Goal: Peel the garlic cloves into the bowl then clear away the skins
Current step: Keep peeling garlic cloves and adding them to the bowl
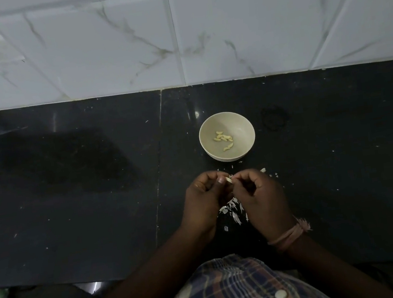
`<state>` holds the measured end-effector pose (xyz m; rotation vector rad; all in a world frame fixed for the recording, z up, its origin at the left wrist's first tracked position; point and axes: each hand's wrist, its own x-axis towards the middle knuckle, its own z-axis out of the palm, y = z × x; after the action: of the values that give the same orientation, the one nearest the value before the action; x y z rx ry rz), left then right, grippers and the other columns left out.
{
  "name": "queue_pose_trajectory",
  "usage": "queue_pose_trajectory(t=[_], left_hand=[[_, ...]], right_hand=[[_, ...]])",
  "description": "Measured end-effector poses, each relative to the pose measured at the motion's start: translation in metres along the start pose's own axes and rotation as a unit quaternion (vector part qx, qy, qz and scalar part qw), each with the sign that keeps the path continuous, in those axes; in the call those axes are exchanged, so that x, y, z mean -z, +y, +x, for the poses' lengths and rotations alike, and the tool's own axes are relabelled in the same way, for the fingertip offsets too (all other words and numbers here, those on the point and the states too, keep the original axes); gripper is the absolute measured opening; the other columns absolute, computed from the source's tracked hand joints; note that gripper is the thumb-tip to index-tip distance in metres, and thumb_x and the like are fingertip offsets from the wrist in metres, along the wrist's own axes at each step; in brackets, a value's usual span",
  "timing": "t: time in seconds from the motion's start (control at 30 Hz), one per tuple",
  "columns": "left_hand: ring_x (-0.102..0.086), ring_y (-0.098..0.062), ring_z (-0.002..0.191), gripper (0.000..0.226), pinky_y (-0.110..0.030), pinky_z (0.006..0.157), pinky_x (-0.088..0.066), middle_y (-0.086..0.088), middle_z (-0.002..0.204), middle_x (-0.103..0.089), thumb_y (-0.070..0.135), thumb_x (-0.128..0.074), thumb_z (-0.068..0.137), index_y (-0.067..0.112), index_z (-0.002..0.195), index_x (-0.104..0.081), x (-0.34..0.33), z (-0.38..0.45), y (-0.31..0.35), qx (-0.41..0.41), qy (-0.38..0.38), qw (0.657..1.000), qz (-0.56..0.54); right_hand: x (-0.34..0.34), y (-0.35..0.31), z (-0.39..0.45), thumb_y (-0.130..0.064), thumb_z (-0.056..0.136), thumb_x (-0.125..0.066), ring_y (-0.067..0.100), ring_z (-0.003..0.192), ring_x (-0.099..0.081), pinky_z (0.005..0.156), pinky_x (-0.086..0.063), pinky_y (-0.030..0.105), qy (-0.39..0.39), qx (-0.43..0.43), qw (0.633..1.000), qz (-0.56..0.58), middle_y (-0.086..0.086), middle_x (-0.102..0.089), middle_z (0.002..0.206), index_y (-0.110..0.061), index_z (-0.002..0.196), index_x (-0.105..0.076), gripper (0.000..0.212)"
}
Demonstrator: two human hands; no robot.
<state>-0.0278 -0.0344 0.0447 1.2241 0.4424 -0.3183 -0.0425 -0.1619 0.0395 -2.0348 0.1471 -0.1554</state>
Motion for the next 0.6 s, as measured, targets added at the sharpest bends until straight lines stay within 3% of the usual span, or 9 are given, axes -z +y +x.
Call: queue_pose_trajectory(t=[0.2,0.33,0.47,0.6], left_hand=[[-0.072,-0.024,0.085,0.014,-0.035,0.084,-0.061,-0.016,0.092,-0.074,0.001,-0.059,0.098,0.001,0.104,-0.071,0.0004,0.0004,0.0044,0.048,-0.006,0.996,-0.069],[-0.073,-0.026,0.085,0.013,-0.035,0.081,-0.061,-0.02,0.093,-0.075,0.001,-0.062,0.096,-0.001,0.103,-0.073,-0.0007,0.001,0.003,0.052,0.007,0.996,-0.069],[-0.073,-0.03,0.087,0.014,-0.038,0.083,-0.061,-0.025,0.097,-0.075,0.002,-0.067,0.093,-0.004,0.104,-0.073,-0.0016,0.0005,0.0035,0.049,0.011,0.996,-0.075],[-0.074,-0.027,0.081,0.014,-0.034,0.077,-0.062,-0.023,0.092,-0.075,0.002,-0.067,0.093,-0.006,0.103,-0.072,-0.0041,-0.003,0.0051,0.047,0.012,0.996,-0.074]], right_hand=[[0.001,-0.0005,0.0006,-0.01,0.088,-0.072,0.007,0.08,-0.065,0.072,-0.052,0.021,-0.001,0.027,0.999,-0.032,-0.005,-0.069,0.087,-0.017,0.092,-0.07,0.008],[0.0006,-0.0015,0.0017,-0.007,0.085,-0.074,0.009,0.076,-0.063,0.07,-0.044,0.009,-0.001,0.054,0.996,-0.068,-0.003,-0.068,0.085,-0.014,0.09,-0.07,0.009],[0.0002,-0.0022,0.0024,-0.007,0.084,-0.075,0.011,0.073,-0.062,0.066,-0.044,0.013,-0.001,0.042,0.996,-0.075,-0.002,-0.067,0.08,-0.013,0.085,-0.07,0.008],[-0.0002,-0.0017,0.0036,-0.009,0.083,-0.075,0.005,0.07,-0.058,0.064,-0.04,0.007,-0.004,0.038,0.995,-0.092,-0.005,-0.064,0.079,-0.015,0.084,-0.068,0.009]])
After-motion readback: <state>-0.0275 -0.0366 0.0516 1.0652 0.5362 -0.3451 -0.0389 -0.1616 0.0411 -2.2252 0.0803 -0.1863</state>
